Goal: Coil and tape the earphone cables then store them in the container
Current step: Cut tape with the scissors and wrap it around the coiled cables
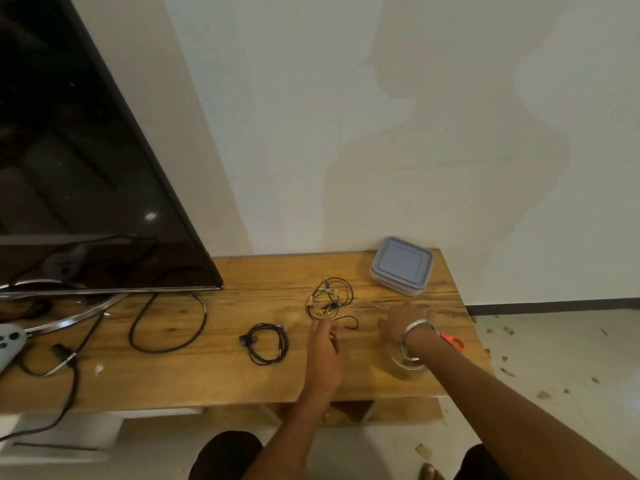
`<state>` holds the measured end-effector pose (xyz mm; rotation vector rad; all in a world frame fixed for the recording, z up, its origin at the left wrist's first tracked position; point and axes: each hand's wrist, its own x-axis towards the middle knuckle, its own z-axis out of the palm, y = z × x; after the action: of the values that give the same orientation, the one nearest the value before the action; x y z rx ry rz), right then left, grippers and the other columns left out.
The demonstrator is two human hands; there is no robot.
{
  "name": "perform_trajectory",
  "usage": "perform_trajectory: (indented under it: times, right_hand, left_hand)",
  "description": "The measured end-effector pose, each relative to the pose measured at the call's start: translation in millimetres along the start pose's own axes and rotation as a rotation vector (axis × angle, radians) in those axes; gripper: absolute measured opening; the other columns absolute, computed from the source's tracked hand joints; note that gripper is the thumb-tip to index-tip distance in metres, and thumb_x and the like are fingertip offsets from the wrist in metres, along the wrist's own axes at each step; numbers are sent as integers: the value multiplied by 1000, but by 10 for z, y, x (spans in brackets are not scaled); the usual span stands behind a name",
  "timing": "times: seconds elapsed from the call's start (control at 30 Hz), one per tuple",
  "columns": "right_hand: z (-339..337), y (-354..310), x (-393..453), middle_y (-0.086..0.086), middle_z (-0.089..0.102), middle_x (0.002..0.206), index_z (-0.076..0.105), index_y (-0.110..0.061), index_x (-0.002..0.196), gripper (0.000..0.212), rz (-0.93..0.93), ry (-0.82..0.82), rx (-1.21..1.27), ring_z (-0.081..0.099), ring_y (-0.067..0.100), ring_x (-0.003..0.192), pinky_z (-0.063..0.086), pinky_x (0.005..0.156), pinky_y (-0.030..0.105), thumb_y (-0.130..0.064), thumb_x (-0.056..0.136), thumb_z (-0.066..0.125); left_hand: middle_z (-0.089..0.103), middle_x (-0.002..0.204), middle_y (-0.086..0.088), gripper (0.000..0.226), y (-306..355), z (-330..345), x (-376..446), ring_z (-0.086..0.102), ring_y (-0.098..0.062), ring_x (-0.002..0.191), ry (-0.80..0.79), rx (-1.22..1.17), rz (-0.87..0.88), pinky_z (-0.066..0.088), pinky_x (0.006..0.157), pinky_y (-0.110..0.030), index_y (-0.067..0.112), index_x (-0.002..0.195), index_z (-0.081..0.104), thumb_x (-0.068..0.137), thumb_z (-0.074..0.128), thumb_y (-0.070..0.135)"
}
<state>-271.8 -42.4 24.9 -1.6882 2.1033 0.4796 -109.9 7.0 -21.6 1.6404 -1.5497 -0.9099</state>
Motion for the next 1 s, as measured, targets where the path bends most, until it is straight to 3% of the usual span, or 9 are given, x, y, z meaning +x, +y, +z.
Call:
perform_trajectory:
  times: [0.1, 0.27, 0.47, 0.63, 0.77, 0.87, 0.93, 1.0]
  right_hand:
    - [3, -169, -14, 7, 64, 117, 64, -18, 108, 47, -4, 9, -94, 58, 29, 107, 44, 97, 47, -54, 87, 43]
    - [0, -312, -84, 5, 59, 127, 57, -18, 122, 33, 20, 77, -200, 56, 29, 115, 44, 96, 44, -18, 92, 46]
    - [38, -363, -133, 6, 62, 122, 57, -14, 121, 32, -8, 119, -223, 60, 28, 109, 51, 86, 39, -5, 92, 47]
    - [26, -345, -163, 7, 61, 123, 58, -13, 121, 30, -111, 108, -280, 59, 27, 112, 51, 90, 40, -7, 94, 45]
    - [-95, -195, -229, 11, 63, 117, 61, -11, 113, 25, -262, 117, -257, 61, 28, 107, 51, 87, 37, -15, 93, 45]
    - [-237, -60, -273, 18, 59, 87, 63, -5, 86, 24, -405, 92, -86, 58, 30, 81, 50, 76, 33, -19, 92, 45]
    - [-258, 27, -291, 16, 62, 89, 67, -1, 90, 28, -505, 80, 54, 58, 29, 82, 47, 74, 33, -20, 93, 47]
    - [-207, 90, -319, 8, 65, 101, 67, -8, 98, 23, -573, 87, 174, 58, 20, 87, 45, 77, 31, -22, 94, 49]
  left_hand:
    - [53, 107, 8, 29, 34, 25, -150, 54, -4, 97, -19, -49, -17, 48, 85, -17, 23, 105, 60, 93, 48, 0]
    - [54, 106, 7, 36, 17, -32, -228, 55, -3, 97, -40, -56, -8, 46, 84, -12, 25, 103, 59, 90, 47, -6]
    - [51, 101, 11, 31, -17, -59, -304, 54, -4, 95, -66, -50, -52, 44, 82, -8, 20, 106, 60, 91, 48, -3]
    - [51, 107, 10, 29, 27, -80, -353, 54, -5, 95, -126, -84, -68, 44, 78, -6, 22, 110, 59, 91, 52, 1]
    - [48, 122, 11, 34, 89, -139, -342, 47, 3, 110, -252, -166, -19, 36, 88, -4, 26, 121, 54, 90, 61, 15]
    - [43, 136, 19, 49, 156, -165, -300, 41, 6, 124, -346, -259, -13, 34, 100, -15, 39, 130, 48, 85, 67, 36]
    - [42, 140, 23, 60, 222, -159, -261, 38, 7, 129, -390, -278, 20, 35, 100, -14, 45, 134, 43, 81, 70, 41]
    - [42, 141, 25, 66, 284, -173, -224, 38, 9, 128, -421, -273, 42, 37, 97, -11, 45, 137, 40, 80, 72, 37]
